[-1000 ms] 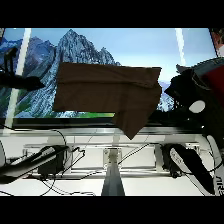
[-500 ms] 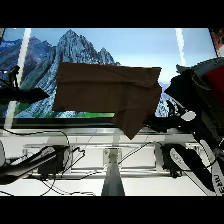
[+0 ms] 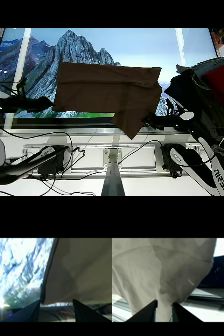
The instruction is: Fold the clothes and pants, and hang the long-sleeved shirts on hangers.
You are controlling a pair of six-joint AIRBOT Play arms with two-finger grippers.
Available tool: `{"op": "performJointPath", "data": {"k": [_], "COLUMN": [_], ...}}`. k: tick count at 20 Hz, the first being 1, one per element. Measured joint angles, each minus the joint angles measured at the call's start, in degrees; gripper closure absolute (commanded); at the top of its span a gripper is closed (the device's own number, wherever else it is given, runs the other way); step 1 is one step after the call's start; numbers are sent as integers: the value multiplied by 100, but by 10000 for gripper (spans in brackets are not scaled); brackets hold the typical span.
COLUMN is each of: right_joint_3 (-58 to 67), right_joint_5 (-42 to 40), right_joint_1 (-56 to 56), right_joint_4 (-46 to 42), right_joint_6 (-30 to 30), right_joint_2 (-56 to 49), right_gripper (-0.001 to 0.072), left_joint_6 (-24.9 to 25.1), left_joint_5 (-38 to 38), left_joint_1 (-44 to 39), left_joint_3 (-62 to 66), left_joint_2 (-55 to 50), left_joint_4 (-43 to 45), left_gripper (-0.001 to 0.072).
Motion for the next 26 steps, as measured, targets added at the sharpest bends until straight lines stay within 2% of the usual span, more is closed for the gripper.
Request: {"op": "performJointPath", "data": {"k": [2, 7, 8, 10, 11, 16, 22, 24, 26], "right_joint_3": [-2, -7, -7, -7, -4, 214, 1679, 2208, 2581], "right_joint_5": [-20, 184, 212, 240, 251, 439, 778, 476, -57], "right_joint_1": [0, 0, 0, 0, 0, 0, 0, 0, 0], "right_joint_4": [-22, -17, -4, 11, 17, 153, 367, 435, 470], "right_joint_6": [-118, -529, -575, -638, -662, -933, -988, -881, -734], "right_joint_2": [-9, -9, -9, -11, -9, 94, 323, 348, 317], "right_gripper": [691, 691, 691, 691, 692, 692, 692, 693, 692], "left_joint_6": [-7, -11, -11, -9, -11, 210, 1036, 1117, 1032], "left_joint_5": [109, 470, 573, 896, 1021, 1244, 872, 1021, 1547], "left_joint_1": [0, 0, 0, 0, 0, -98, -260, -417, -682], "left_joint_3": [-214, -601, -643, -704, -721, -686, -120, 98, 282], "left_joint_2": [0, 4, 4, 0, -2, 20, 385, 501, 531], "left_joint_4": [-2, -393, -514, -713, -778, -1263, -2400, -2608, -2723], "left_gripper": [230, 232, 281, 579, 695, 694, 697, 698, 697]}}
